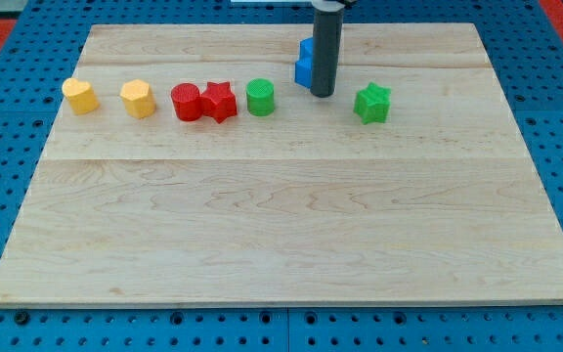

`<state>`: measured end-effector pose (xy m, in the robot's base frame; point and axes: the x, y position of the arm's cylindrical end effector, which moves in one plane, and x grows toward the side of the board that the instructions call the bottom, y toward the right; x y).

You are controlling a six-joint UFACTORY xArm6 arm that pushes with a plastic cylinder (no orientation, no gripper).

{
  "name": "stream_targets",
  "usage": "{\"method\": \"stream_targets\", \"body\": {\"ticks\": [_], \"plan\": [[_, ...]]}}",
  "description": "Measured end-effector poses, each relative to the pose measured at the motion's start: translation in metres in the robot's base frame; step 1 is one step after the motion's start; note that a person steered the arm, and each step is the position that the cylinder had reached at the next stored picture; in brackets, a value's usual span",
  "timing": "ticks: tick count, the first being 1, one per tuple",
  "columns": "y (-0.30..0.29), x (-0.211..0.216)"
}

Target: Push the green circle into the green star

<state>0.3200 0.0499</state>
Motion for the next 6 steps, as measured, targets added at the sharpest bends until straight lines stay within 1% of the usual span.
{"method": "stream_targets", "body": {"ticks": [1, 2, 3, 4, 5, 6], "plan": [[-0.006, 0.008], [-0.040, -0.031], [-0.086, -0.037], [-0.123, -0.028], [-0.124, 0.004], [-0.100, 0.019]]}}
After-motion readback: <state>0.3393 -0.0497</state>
